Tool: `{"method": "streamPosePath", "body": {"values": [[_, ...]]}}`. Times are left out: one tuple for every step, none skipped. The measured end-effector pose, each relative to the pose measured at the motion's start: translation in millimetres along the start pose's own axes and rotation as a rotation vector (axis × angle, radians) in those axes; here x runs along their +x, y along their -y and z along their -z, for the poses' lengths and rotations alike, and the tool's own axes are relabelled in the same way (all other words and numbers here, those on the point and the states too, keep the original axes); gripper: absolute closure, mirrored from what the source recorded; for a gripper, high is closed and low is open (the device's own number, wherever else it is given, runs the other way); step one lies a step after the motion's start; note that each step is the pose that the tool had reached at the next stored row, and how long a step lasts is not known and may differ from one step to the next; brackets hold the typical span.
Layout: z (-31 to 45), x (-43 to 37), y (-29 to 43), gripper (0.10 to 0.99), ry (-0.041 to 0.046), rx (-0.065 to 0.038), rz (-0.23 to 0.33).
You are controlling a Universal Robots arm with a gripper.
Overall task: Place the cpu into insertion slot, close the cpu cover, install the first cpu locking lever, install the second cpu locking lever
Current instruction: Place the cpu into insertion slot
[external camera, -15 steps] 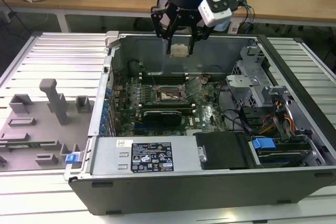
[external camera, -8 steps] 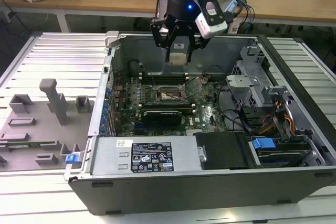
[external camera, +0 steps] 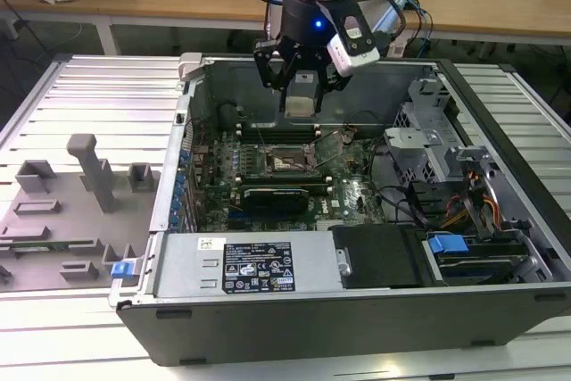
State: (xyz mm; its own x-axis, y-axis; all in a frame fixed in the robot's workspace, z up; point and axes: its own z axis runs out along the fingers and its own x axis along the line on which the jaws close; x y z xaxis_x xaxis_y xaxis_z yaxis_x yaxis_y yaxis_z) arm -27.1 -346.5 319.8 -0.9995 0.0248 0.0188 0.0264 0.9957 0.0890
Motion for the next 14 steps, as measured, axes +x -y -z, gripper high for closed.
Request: {"method": "streamPosePath", "body": {"values": [[-3.3, 0.3, -1.0, 0.545, 0.0000, 0.000, 0.000], [-4.6, 0.4, -1.5, 0.545, 0.0000, 0.000, 0.002], [-5.7, 0.8, -1.9, 0.545, -0.0003, 0.000, 0.005], [-7.4, 1.2, -2.2, 0.545, 0.0000, 0.000, 0.009], [-8.6, 1.5, -2.3, 0.545, 0.0004, 0.000, 0.013], [-10.2, 1.8, -2.5, 0.545, 0.0015, 0.000, 0.018], [-11.4, 2.1, -2.7, 0.545, 0.0027, 0.000, 0.022], [-13.3, 2.6, -3.1, 0.545, 0.0054, 0.000, 0.029], [-14.5, 3.1, -3.1, 0.545, 0.0074, 0.000, 0.031], [-16.3, 3.8, -3.6, 0.545, 0.0102, 0.001, 0.033], [-18.9, 3.9, -4.9, 0.545, 0.0109, 0.001, 0.033], [-22.7, 4.0, -5.9, 0.545, 0.0111, 0.001, 0.033], [-25.0, 4.0, -6.3, 0.545, 0.0111, 0.001, 0.033], [-26.6, 3.9, -6.4, 0.545, 0.0110, 0.002, 0.033]]}}
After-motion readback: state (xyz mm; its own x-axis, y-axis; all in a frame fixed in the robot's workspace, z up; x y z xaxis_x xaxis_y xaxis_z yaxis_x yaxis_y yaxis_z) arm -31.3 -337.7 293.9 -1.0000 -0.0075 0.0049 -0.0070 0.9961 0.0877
